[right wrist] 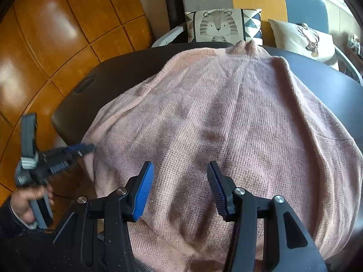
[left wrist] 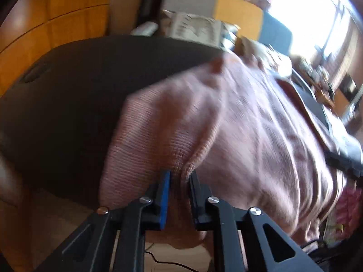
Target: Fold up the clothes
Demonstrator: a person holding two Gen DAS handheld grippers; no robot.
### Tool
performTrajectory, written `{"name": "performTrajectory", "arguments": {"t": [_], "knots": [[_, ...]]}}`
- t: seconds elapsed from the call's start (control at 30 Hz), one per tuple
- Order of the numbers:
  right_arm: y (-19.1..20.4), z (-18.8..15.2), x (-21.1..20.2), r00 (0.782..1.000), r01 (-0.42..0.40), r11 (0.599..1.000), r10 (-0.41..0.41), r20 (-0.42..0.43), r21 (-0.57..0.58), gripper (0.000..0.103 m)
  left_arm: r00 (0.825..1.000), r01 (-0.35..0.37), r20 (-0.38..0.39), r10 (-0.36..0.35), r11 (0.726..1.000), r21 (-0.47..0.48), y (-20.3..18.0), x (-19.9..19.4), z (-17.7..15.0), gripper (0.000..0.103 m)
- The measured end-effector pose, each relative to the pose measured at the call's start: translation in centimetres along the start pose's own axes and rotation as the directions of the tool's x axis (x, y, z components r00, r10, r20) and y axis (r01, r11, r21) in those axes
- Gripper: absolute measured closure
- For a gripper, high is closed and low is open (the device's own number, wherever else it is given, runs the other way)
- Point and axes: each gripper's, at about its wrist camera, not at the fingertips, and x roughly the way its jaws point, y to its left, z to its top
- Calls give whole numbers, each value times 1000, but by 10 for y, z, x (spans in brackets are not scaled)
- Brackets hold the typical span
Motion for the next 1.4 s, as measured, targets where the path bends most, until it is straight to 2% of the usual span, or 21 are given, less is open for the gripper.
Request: {"name": "performTrajectory", "arguments": {"t": [0.13,0.27,0.33,0.43,0.5,0.53,0.57,0.63,0.67,0.8,0.9,1.0,1.1,1.13,1.17,1.23,1.33,1.4], "knots": [[-1,0,0,1000,-4,1000,4,-2,3,51,995,53,93,-42,992,-111,40,-31,35,95],[4,2,3,1000,-23,1000,23,2,-13,51,979,114,190,-73,970,-216,80,-63,69,95],[9,5,6,999,-41,999,41,2,-32,51,966,173,227,-122,959,-223,88,-76,85,95],[21,9,12,998,-69,995,69,-6,-74,51,961,193,230,-155,969,-156,76,-86,105,95],[29,11,17,995,-95,990,94,-16,-102,51,968,177,196,-158,981,-78,64,-87,104,91],[31,12,20,994,-109,989,107,-24,-103,51,974,163,166,-156,986,-31,52,-79,100,83],[33,12,23,992,-122,987,119,-33,-104,51,979,150,136,-151,989,16,40,-72,97,81],[38,14,29,988,-149,983,144,-49,-106,49,985,145,76,-152,985,94,21,-55,83,80],[40,14,32,986,-162,981,157,-58,-106,44,986,151,46,-158,981,124,13,-46,72,79],[51,16,38,981,-184,975,175,-80,-126,41,992,123,-24,-121,982,140,3,-14,36,76],[53,16,41,981,-182,975,172,-91,-124,41,993,117,-43,-113,986,121,8,-10,14,74],[51,16,46,980,-177,979,167,-104,-100,41,993,116,-47,-110,984,135,3,-6,-4,65],[52,14,48,980,-174,980,164,-111,-95,41,997,72,-27,-68,970,233,-5,-4,-22,52],[52,14,49,980,-173,980,162,-111,-97,41,999,52,-19,-49,963,264,-7,-3,-28,42],[53,14,49,981,-172,980,161,-111,-99,41,1000,22,-15,-19,962,271,-6,2,-32,36],[52,14,49,981,-169,980,158,-111,-104,41,999,-36,-8,40,958,283,-3,11,-38,34],[51,13,46,982,-167,980,155,-108,-108,41,996,-85,22,82,959,269,-1,19,-36,29],[52,12,46,982,-165,981,154,-107,-104,41,997,-79,24,76,968,237,3,18,-31,23]]}}
